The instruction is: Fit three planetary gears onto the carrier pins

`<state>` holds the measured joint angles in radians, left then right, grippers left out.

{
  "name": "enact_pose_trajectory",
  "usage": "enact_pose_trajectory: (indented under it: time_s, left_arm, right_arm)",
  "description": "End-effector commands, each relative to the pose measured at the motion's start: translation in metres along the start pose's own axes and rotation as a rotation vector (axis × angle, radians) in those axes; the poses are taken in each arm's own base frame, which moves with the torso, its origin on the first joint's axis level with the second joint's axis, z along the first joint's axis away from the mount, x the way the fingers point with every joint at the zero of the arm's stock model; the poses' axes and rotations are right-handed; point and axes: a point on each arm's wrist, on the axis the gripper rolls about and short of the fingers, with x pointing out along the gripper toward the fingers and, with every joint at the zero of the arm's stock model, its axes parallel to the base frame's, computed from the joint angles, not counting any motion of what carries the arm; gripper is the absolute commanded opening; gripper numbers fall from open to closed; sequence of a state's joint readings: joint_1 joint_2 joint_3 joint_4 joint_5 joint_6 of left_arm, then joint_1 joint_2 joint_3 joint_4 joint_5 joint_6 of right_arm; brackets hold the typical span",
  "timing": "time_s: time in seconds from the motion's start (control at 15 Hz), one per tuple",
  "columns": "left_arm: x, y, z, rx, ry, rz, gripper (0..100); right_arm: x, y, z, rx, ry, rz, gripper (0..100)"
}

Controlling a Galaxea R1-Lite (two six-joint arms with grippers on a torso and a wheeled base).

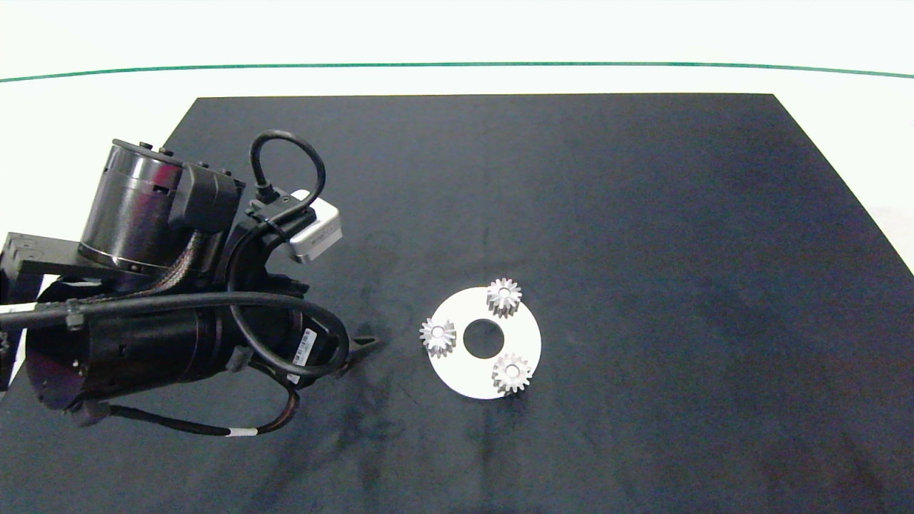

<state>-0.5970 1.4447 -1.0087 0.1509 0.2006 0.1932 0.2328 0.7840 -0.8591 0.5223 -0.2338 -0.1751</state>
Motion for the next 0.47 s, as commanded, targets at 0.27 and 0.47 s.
enact_pose_trajectory:
  time_s: [0.27,0.47]
  left_arm:
    - [-0.006,0.010,-0.015,-0.042,0.027,0.038,100]
    - [-0.015,0.010,-0.020,-0.086,0.016,0.041,100]
  right_arm:
    - [0.001,0.001,-0.010,0.002,0.025,-0.008,100]
    - [-0.002,0.000,-0.012,0.018,0.020,-0.031,100]
